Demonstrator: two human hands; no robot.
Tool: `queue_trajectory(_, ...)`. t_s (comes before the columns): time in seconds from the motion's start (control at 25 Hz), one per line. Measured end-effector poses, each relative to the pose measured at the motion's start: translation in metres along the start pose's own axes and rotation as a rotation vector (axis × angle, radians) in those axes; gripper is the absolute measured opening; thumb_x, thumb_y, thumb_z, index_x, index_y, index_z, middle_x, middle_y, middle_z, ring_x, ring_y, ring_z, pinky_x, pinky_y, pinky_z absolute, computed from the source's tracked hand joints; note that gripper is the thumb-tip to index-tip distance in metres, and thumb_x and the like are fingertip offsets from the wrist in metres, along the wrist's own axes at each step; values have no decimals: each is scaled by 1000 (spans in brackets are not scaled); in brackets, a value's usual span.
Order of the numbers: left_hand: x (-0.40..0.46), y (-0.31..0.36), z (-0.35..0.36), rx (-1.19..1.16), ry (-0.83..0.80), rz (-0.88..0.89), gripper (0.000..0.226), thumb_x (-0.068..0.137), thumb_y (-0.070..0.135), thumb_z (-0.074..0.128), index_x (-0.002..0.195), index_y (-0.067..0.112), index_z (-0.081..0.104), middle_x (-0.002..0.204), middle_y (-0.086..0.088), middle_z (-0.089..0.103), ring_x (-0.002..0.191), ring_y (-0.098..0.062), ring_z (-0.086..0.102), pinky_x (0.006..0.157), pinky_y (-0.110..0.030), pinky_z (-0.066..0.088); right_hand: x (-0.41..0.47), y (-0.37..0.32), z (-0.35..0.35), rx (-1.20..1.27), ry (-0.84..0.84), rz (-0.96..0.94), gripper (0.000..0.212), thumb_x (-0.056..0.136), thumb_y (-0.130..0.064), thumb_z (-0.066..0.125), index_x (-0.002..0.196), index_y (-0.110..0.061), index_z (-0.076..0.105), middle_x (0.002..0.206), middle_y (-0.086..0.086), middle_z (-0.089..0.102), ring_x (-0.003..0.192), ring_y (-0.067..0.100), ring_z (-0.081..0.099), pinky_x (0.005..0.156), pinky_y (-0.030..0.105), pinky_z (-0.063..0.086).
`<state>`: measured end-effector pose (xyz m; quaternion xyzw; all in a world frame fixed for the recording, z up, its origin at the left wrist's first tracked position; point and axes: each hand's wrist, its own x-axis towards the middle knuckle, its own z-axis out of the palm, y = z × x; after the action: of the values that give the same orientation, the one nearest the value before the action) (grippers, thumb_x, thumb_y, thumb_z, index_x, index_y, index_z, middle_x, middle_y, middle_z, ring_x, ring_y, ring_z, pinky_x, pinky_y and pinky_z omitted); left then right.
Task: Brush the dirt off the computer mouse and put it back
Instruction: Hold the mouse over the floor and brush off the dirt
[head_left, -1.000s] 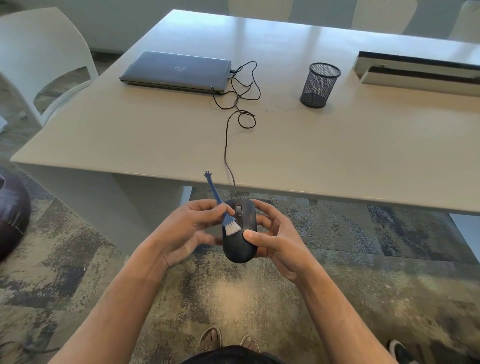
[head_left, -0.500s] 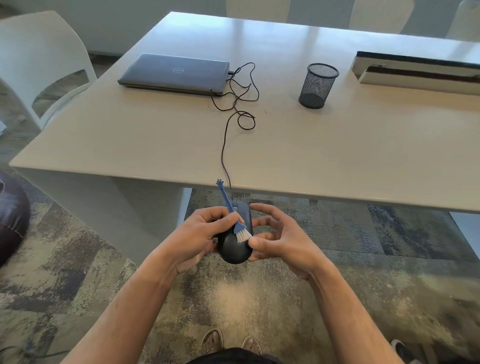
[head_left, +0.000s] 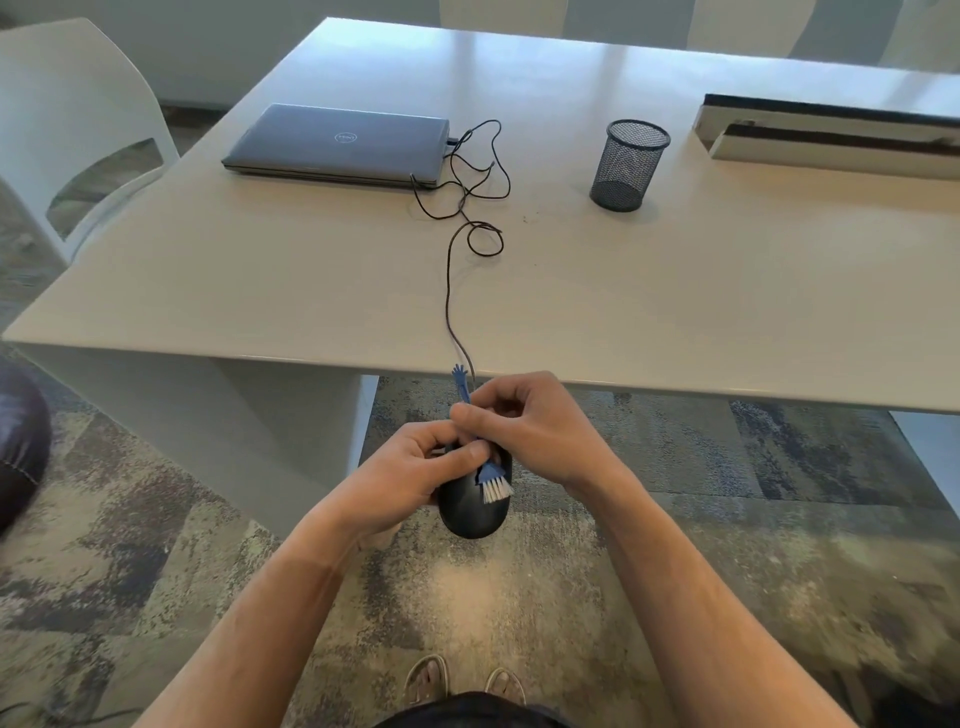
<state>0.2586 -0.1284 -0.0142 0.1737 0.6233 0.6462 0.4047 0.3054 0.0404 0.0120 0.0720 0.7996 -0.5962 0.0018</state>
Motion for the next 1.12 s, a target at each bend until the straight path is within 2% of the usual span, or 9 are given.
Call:
queue_trajectory(0.08, -1, -2, -2, 19, -1, 16, 38, 83, 26, 67, 103, -7, 64, 97, -16, 73, 92, -26, 69, 84, -36, 57, 3, -1, 1, -1, -11, 2, 22, 93, -23, 75, 83, -3, 73, 71, 18, 70, 61, 18, 61, 60, 30, 50)
queue_trajectory(0.16, -3, -4, -5, 30, -5, 49, 31, 84, 21, 73, 102, -2, 67, 100, -13, 74, 93, -23, 70, 85, -31, 58, 3, -1, -2, 25, -17, 14, 24, 95, -21, 72, 76, -6, 70, 59, 4, 63, 53, 12, 55, 54, 22, 45)
queue_trajectory(0.24, -6, -3, -9, 47, 15, 82, 26, 82, 21, 81, 105, 12, 73, 108, -7, 72, 97, -20, 70, 85, -31, 58, 4, -1, -9, 69, 5, 31, 26, 99, -20, 67, 76, -8, 66, 54, -3, 62, 45, 8, 52, 46, 17, 42)
queue_trajectory(0.32, -9, -1, -14, 60, 22, 110, 29, 75, 28, 82, 103, 25, 74, 106, 6, 71, 96, -16, 70, 81, -31, 58, 5, -2, -18, 138, 83, 54, 25, 102, -20, 62, 80, -6, 62, 57, 1, 64, 43, 10, 54, 40, 19, 42)
queue_trajectory(0.48, -13, -1, -22, 17, -28, 145, 49, 73, 24, 81, 119, 32, 65, 108, 3, 71, 97, -20, 68, 80, -33, 57, 16, -2, -34, 229, 274, 19, 27, 104, -21, 59, 83, -4, 55, 54, 3, 62, 43, 16, 57, 38, 25, 44)
queue_trajectory(0.64, -11, -3, -25, -55, -70, 124, 92, 74, 13, 82, 145, 48, 34, 120, -16, 70, 110, -32, 68, 88, -37, 57, 35, -2, -30, 264, 310, 14, 24, 104, -22, 59, 88, -5, 54, 58, 5, 68, 47, 19, 63, 41, 25, 49)
queue_trajectory(0.76, -10, -5, -23, -85, -24, 87, 102, 66, 16, 85, 147, 37, 27, 119, -14, 71, 110, -33, 69, 85, -36, 58, 48, -3, -19, 237, 268, 10, 24, 105, -23, 59, 87, -6, 55, 58, 6, 68, 48, 21, 64, 42, 26, 49)
queue_trajectory(0.96, -11, -7, -21, -94, -13, 67, 99, 55, 27, 96, 139, 16, 43, 121, -9, 71, 108, -25, 69, 84, -33, 57, 53, -1, -5, 253, 141, 60, 24, 104, -20, 59, 84, -8, 55, 56, 5, 67, 45, 18, 62, 40, 24, 46)
queue_trajectory(1.12, -13, -9, -20, -42, 16, 82, 77, 62, 21, 88, 129, 14, 53, 119, -1, 73, 109, -17, 69, 84, -24, 55, 44, 5, -16, 257, 92, 97, 23, 104, -17, 60, 85, -5, 55, 56, 6, 65, 43, 17, 60, 39, 24, 46)
